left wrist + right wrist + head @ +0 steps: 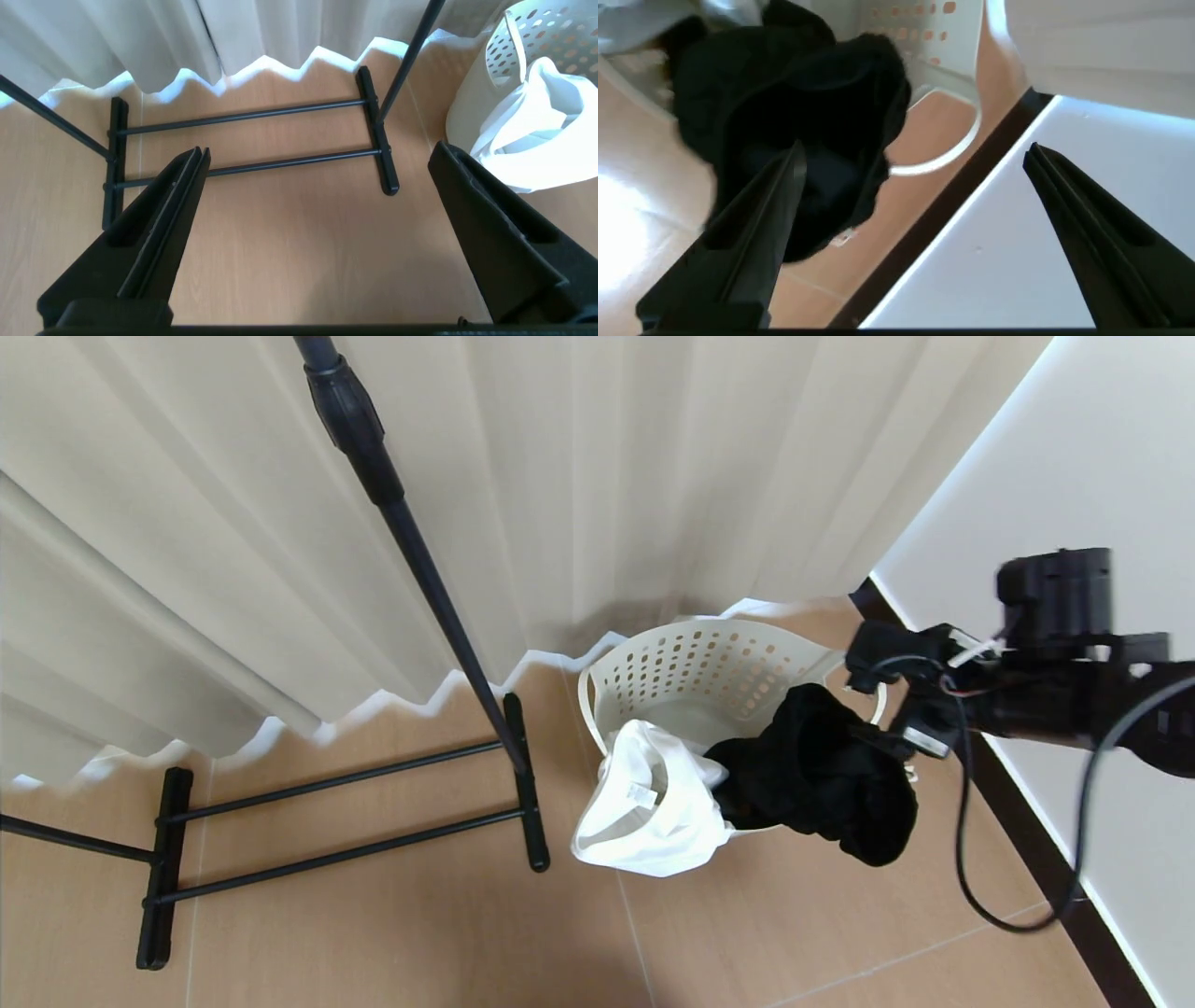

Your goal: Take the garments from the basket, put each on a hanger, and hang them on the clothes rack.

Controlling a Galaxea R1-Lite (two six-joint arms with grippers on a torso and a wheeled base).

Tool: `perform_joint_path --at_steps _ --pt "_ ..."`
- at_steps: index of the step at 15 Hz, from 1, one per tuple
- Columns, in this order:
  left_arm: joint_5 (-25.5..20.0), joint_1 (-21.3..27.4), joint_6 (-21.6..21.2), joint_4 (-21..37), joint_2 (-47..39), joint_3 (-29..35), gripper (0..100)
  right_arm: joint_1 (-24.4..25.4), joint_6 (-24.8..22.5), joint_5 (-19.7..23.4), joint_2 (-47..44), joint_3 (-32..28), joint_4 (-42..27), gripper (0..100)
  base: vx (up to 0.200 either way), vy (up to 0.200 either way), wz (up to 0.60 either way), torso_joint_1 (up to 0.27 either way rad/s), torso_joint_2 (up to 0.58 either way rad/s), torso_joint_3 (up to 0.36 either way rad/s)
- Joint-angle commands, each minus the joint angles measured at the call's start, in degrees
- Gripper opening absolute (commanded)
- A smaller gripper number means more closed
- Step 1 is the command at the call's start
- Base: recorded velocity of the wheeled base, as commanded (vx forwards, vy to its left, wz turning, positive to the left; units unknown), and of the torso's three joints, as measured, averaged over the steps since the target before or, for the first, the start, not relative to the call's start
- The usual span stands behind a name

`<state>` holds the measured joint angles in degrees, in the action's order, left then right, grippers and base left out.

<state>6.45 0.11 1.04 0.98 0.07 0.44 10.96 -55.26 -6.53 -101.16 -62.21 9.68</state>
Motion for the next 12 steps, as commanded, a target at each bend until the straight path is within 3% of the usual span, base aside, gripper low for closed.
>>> perform_joint_path --at_steps 1,6,12 --pt "0.1 0.0 0.0 0.0 -0.1 0.0 100 0.7 -4.2 -6.6 -23.5 -19.7 -0.3 100 0.000 0.000 0.00 0.000 0.00 0.000" --pt "0.0 0.0 0.0 0.0 -0.1 0.0 100 0.2 -5.6 -10.5 -32.9 -33.8 -2.0 100 0.000 0.000 0.00 0.000 0.00 0.000" --pt "0.1 0.0 0.0 0.0 -0.1 0.0 100 -0.1 -5.5 -11.9 -33.8 -36.0 -4.1 100 0.000 0.000 0.00 0.000 0.00 0.000"
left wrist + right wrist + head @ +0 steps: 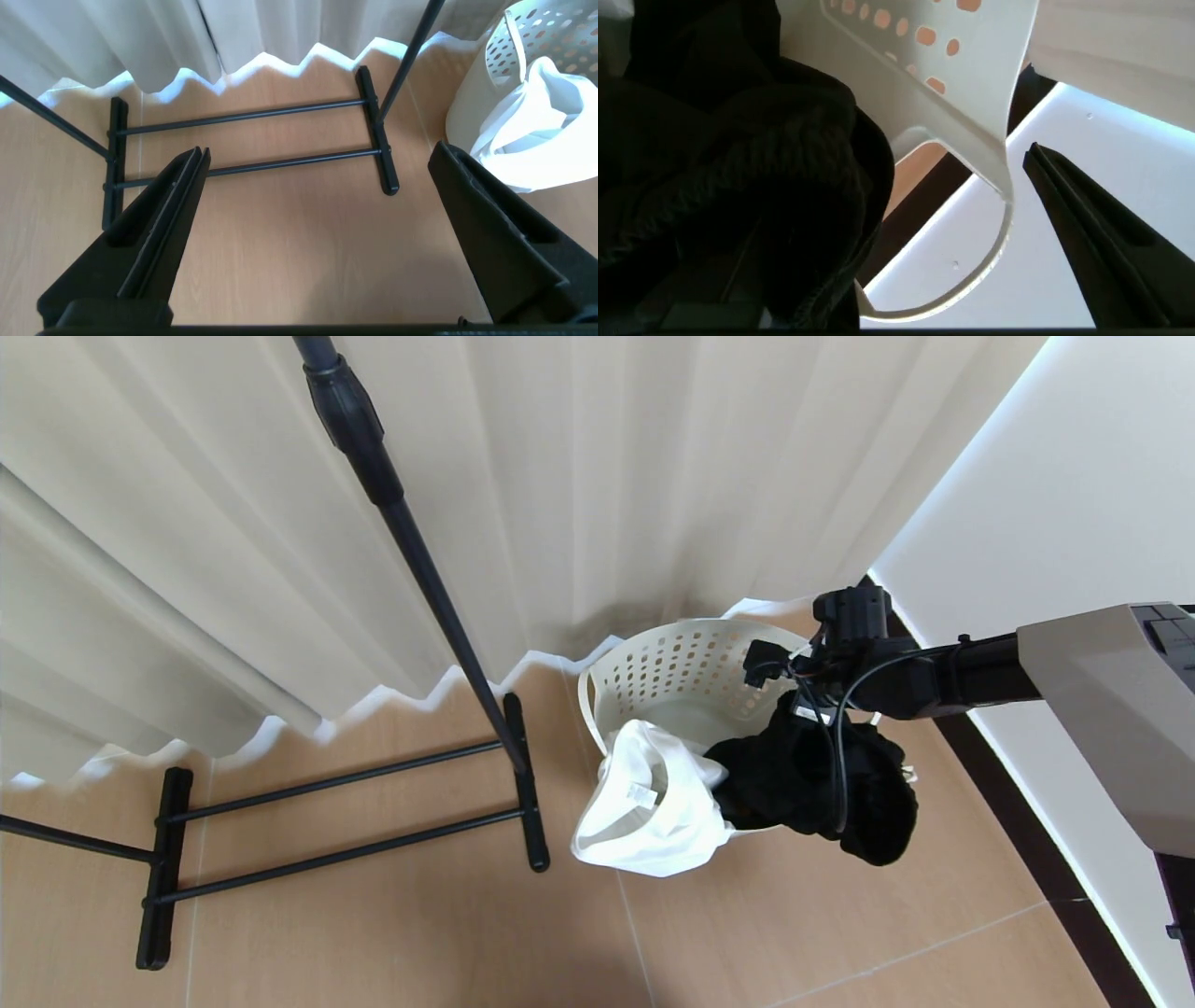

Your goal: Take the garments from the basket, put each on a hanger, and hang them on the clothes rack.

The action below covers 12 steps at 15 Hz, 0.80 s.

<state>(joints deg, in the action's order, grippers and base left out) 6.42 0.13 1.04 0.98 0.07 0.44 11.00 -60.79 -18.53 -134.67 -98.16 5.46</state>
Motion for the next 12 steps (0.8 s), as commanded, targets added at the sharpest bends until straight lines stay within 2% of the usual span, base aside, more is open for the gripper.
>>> perform_joint_path --at_steps 1,2,5,6,7,8,10,11,12 --pt "0.0 0.0 0.0 0.0 -0.1 0.0 100 -0.5 0.1 0.1 -0.2 0.3 0.0 100 0.000 0.000 0.00 0.000 0.00 0.000" --pt "0.0 0.0 0.0 0.0 -0.1 0.0 100 -0.5 0.1 0.1 -0.1 0.3 0.2 0 0.000 0.000 0.00 0.000 0.00 0.000" --pt "0.0 0.0 0.0 0.0 -0.1 0.0 100 -0.6 9.0 0.9 5.1 6.1 -0.1 0 0.000 0.000 0.00 0.000 0.00 0.000" --pt "0.0 0.0 0.0 0.0 -0.1 0.0 100 -0.6 18.4 1.7 10.5 11.9 -0.1 0 0.000 0.000 0.00 0.000 0.00 0.000" --pt "0.0 0.0 0.0 0.0 -0.1 0.0 100 -0.6 18.4 1.7 10.5 11.9 -0.1 0 0.000 0.000 0.00 0.000 0.00 0.000" --pt "0.1 0.0 0.0 0.0 -0.1 0.0 100 -0.2 32.0 6.3 22.0 23.2 0.0 0 0.000 0.000 0.00 0.000 0.00 0.000" --pt "0.1 0.0 0.0 0.0 -0.1 0.0 100 -0.1 41.6 8.6 33.4 33.0 0.3 0 0.000 0.000 0.00 0.000 0.00 0.000" --pt "0.1 0.0 0.0 0.0 -0.1 0.0 100 0.8 49.8 11.2 43.9 40.9 0.5 0 0.000 0.000 0.00 0.000 0.00 0.000" --pt "0.0 0.0 0.0 0.0 -0.1 0.0 100 1.9 53.7 12.1 48.6 44.0 0.5 0 0.000 0.000 0.00 0.000 0.00 0.000"
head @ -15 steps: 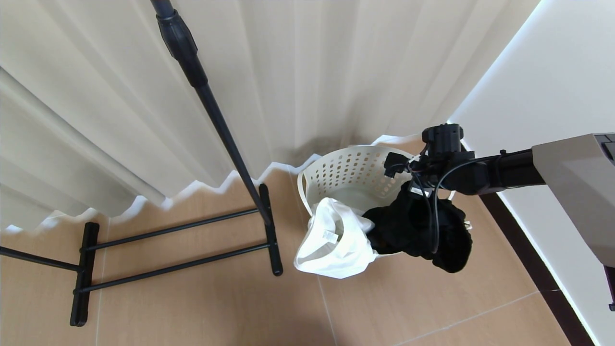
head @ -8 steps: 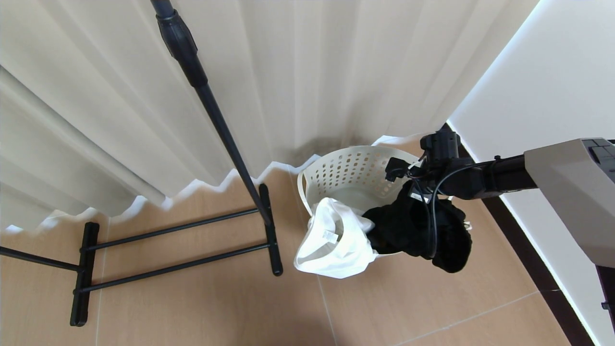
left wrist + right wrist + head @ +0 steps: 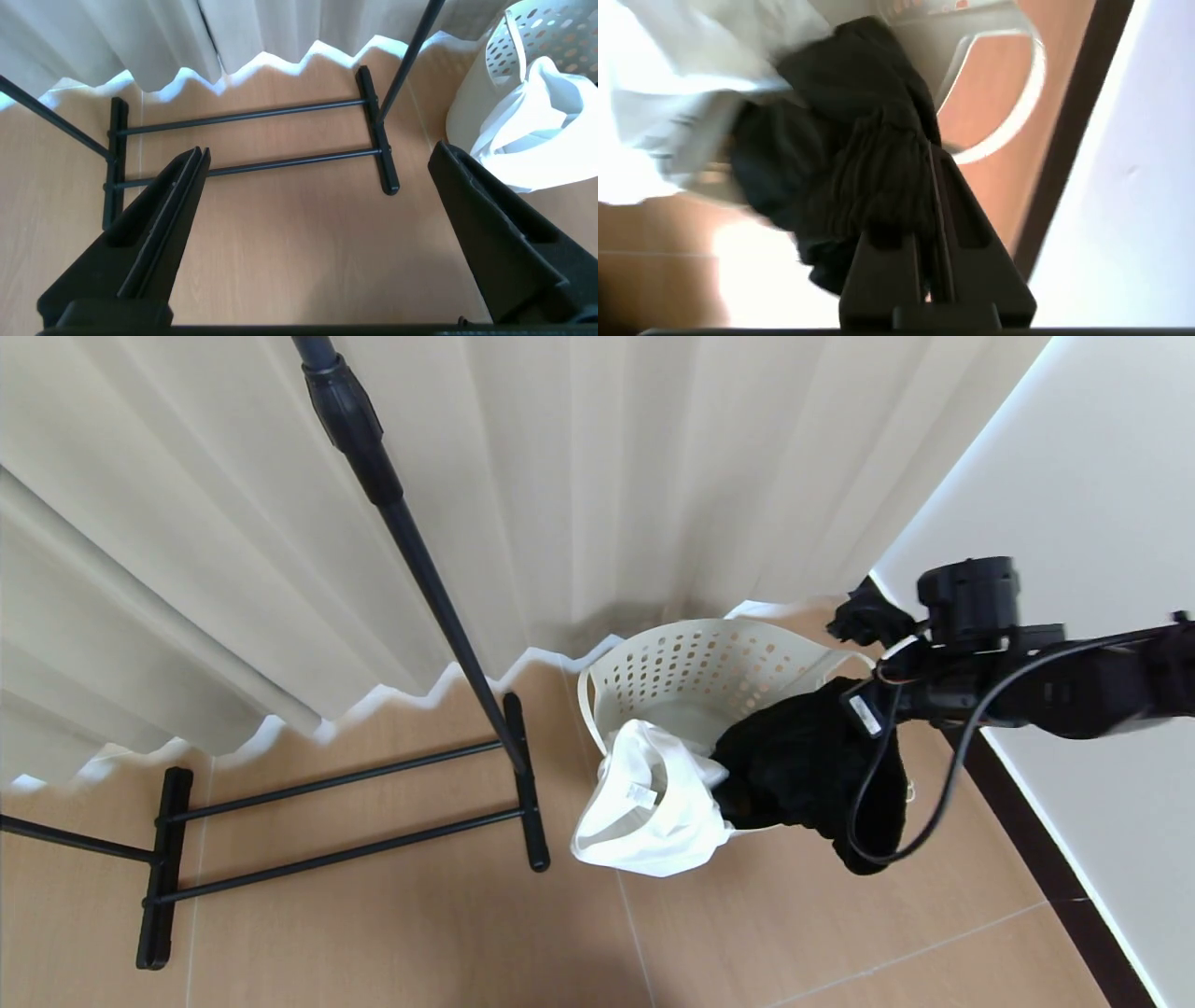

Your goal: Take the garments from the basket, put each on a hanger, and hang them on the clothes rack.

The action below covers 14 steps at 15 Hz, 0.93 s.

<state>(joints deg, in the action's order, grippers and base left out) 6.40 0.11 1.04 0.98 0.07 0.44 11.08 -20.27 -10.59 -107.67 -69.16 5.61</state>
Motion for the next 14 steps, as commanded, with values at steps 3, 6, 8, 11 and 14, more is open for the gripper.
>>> perform_joint_path --at_steps 3,6,8,11,14 --pt "0.0 0.1 0.0 0.0 -0.1 0.0 100 3.9 23.4 10.2 43.0 25.1 0.7 0 0.000 0.000 0.00 0.000 0.00 0.000" --pt "0.0 0.1 -0.1 0.0 -0.1 0.0 100 3.9 23.4 16.5 47.4 27.1 0.8 0 0.000 0.000 0.00 0.000 0.00 0.000" --pt "0.0 0.0 -0.1 0.0 -0.1 0.0 100 3.9 23.3 16.6 46.9 27.1 3.2 0 0.000 0.000 0.00 0.000 0.00 0.000" --pt "0.0 0.1 0.0 0.0 -0.1 0.0 100 3.9 23.3 16.6 46.3 28.9 6.0 0 0.000 0.000 0.00 0.000 0.00 0.000" --pt "0.0 0.0 0.0 0.0 -0.1 0.0 100 3.9 23.0 16.5 44.7 31.5 12.3 0 0.000 0.000 0.00 0.000 0.00 0.000"
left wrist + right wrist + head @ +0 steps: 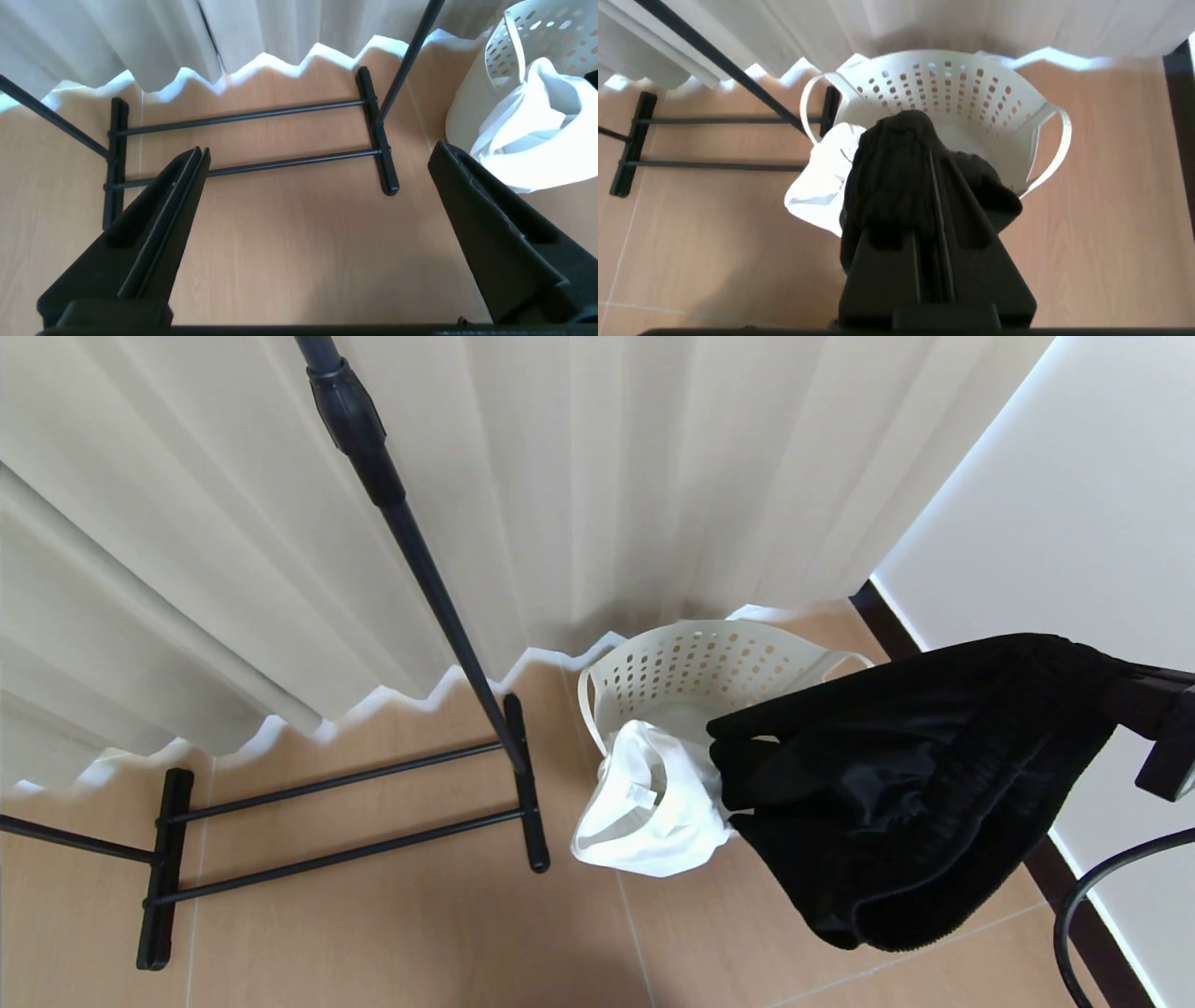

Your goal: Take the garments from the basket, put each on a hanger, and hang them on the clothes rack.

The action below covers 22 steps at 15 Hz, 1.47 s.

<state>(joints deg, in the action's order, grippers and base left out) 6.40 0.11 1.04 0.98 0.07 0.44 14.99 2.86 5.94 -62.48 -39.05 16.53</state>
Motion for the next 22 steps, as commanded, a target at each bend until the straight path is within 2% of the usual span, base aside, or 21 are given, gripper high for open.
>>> perform_joint_path --at_steps 1,11,13,22 --pt "0.0 0.0 0.0 0.0 -0.1 0.1 100 -0.1 -0.4 -0.1 -0.8 1.5 2.5 0 0.000 0.000 0.00 0.000 0.00 0.000" --pt "0.0 0.0 0.1 0.0 -0.1 0.1 100 -0.2 -1.0 -0.2 -3.7 2.3 3.5 0 0.000 0.000 0.00 0.001 -0.01 0.158" --pt "0.0 0.0 -0.1 0.1 -0.1 0.1 100 -0.5 -3.7 -0.4 -4.9 3.1 3.5 0 0.000 0.000 0.00 0.032 -0.32 -0.071" --pt "0.0 0.0 0.0 0.1 -0.1 0.1 100 -0.6 -5.2 -0.5 -4.8 4.0 3.5 0 0.000 0.000 0.00 0.114 -0.46 -0.154"
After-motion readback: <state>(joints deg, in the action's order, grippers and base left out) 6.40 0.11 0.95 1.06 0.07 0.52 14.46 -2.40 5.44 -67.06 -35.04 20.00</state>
